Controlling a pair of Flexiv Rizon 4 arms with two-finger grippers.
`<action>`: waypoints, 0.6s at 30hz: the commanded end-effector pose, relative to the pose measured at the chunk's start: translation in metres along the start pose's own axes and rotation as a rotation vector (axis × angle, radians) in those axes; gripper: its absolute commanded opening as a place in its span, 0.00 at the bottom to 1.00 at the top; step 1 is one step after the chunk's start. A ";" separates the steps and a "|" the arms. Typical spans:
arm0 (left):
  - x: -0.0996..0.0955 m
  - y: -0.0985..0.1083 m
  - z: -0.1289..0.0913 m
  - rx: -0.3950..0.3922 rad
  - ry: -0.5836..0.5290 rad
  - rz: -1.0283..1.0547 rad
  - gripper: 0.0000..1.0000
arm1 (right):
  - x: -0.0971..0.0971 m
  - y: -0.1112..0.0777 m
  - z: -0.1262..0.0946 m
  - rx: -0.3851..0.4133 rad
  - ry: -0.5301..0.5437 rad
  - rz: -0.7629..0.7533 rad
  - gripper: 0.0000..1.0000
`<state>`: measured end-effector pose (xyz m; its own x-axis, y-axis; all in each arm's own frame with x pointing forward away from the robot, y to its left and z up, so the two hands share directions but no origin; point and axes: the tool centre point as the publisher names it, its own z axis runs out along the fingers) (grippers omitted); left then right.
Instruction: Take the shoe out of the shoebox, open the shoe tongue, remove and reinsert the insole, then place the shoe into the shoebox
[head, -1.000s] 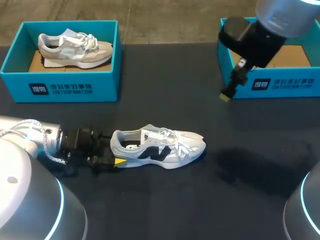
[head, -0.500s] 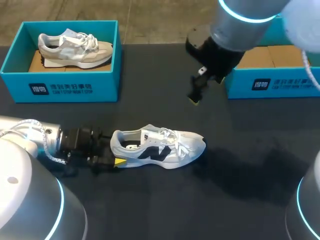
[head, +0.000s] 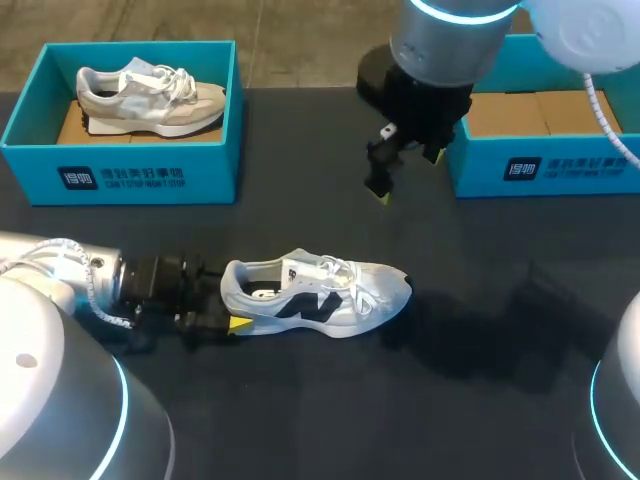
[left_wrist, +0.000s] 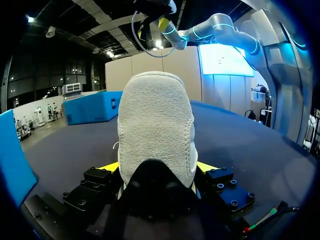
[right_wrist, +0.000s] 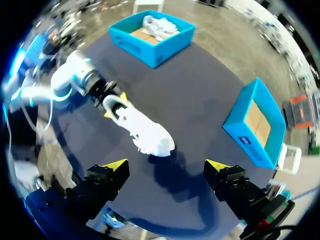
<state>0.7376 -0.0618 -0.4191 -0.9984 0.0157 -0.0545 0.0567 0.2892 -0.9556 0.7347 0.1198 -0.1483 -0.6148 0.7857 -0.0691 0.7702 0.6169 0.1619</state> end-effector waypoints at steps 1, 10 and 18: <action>0.001 0.004 -0.002 0.000 -0.002 0.001 0.00 | 0.014 0.015 0.014 0.014 -0.060 0.208 1.00; 0.001 0.004 -0.002 0.000 -0.002 0.001 0.00 | 0.029 0.030 0.022 -0.003 -0.103 0.428 1.00; 0.001 0.004 -0.002 0.000 -0.002 0.001 0.00 | 0.063 0.045 0.040 0.022 -0.161 0.513 1.00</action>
<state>0.7375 -0.0618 -0.4190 -0.9984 0.0156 -0.0546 0.0568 0.2892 -0.9556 0.7355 0.1735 -0.1749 -0.1533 0.9864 -0.0588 0.9651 0.1623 0.2057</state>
